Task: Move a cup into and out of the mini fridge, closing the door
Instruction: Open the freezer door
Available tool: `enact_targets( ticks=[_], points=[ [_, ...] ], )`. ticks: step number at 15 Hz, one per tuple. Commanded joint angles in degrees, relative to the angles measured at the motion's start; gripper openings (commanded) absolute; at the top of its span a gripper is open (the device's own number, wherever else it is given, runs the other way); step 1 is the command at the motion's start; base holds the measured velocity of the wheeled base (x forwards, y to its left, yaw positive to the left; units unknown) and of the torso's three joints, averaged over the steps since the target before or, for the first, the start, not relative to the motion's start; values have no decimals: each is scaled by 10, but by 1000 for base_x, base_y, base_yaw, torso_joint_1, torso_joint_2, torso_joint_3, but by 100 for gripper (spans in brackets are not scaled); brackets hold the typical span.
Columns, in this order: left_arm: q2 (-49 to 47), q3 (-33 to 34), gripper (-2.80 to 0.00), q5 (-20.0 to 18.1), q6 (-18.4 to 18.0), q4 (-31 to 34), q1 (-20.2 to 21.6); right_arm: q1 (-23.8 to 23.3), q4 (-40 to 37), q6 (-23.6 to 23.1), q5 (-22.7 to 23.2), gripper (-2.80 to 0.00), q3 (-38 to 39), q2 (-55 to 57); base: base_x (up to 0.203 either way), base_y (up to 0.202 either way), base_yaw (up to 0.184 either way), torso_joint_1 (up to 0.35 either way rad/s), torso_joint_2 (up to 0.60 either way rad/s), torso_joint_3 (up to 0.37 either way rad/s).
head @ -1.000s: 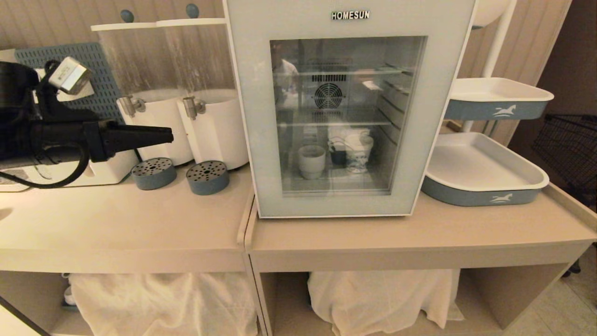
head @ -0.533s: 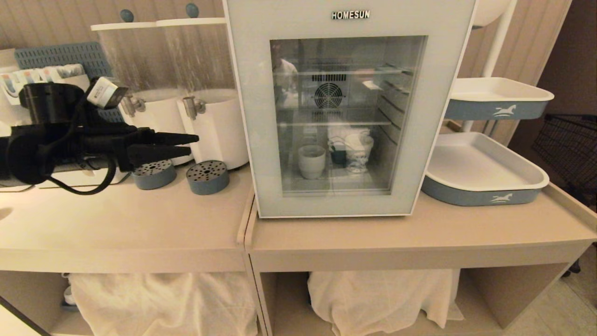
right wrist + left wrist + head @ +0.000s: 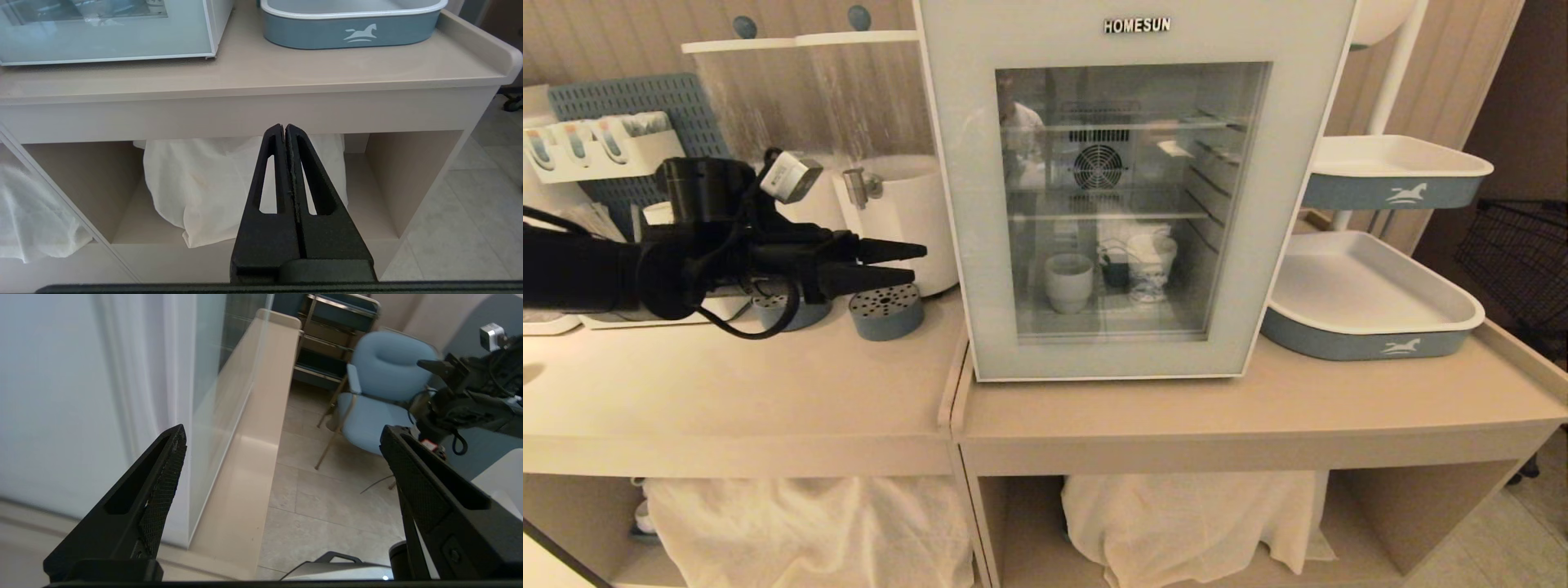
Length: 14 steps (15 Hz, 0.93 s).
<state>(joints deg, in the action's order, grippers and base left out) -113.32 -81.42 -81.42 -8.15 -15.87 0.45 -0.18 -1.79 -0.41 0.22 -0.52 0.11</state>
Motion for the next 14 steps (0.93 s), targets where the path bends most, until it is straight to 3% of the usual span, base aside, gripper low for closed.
enact_targets(
  ticks=[1, 5, 14],
  points=[
    [-19, -8, 0, -4, -4, -3, -9, 0, -1, 0, 0, -280, 0, 0, 0, 0, 0, 0, 0, 0],
    [-39, -14, 0, 41, -6, -46, -34, 0, -1, -1, 0, -280, 0, 0, 0, 0, 0, 0, 0, 0],
    [-70, -48, 0, 45, -7, -46, -56, 0, 0, 0, 0, -280, 0, 0, 0, 0, 0, 0, 0, 0]
  ],
)
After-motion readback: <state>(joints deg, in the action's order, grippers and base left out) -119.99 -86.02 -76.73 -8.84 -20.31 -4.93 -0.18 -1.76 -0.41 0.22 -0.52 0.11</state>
